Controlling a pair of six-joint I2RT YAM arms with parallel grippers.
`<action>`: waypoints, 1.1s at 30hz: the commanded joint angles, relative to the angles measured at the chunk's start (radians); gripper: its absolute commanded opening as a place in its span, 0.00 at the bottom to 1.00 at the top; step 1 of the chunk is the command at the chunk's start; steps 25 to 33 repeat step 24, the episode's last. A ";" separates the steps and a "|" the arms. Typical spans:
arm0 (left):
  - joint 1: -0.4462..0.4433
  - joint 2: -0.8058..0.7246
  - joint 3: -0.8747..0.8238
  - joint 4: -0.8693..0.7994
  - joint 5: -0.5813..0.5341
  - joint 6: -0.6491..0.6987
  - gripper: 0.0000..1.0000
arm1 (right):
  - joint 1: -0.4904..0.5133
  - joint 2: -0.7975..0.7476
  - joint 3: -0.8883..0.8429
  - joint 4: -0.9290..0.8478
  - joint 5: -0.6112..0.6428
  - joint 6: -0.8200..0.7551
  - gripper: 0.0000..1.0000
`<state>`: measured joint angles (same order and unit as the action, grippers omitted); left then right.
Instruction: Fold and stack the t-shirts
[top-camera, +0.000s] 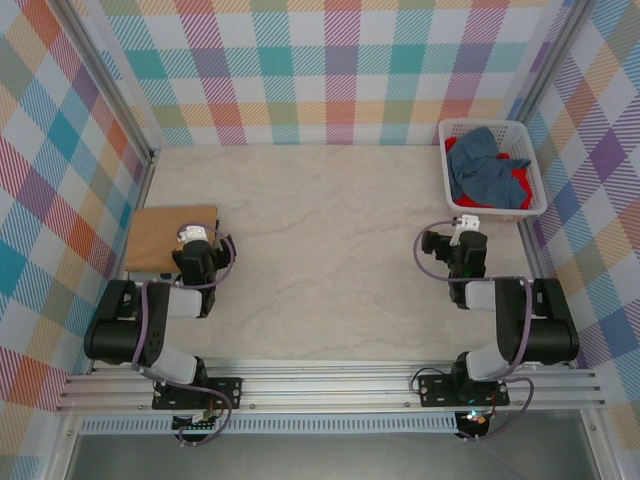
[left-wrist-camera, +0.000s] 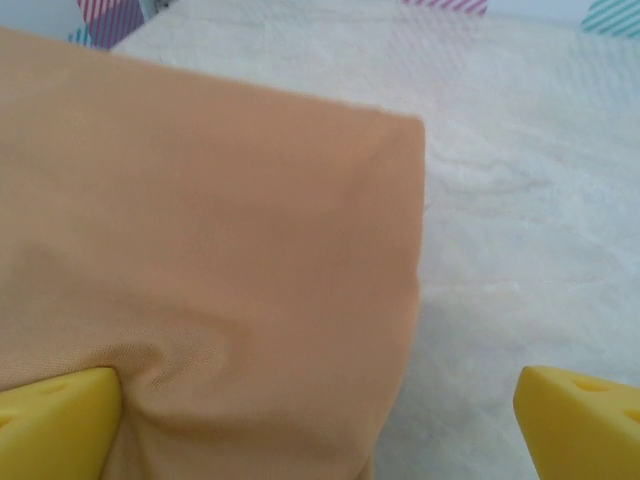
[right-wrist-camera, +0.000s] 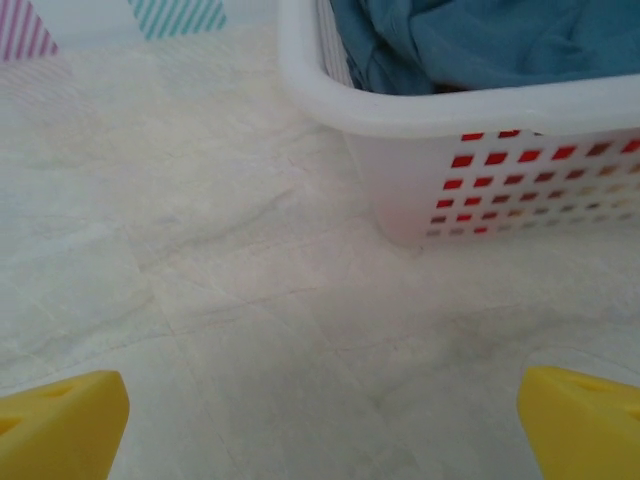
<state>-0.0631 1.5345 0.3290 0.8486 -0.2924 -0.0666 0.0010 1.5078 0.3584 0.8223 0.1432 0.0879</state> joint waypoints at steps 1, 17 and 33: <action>-0.007 0.017 0.030 0.064 0.031 0.026 1.00 | -0.004 0.011 -0.005 0.096 -0.046 -0.019 1.00; -0.028 0.026 0.066 0.003 0.019 0.048 1.00 | 0.019 0.025 0.026 0.057 -0.013 -0.040 1.00; -0.027 0.026 0.065 0.003 0.018 0.048 1.00 | 0.019 0.028 0.042 0.027 -0.089 -0.068 1.00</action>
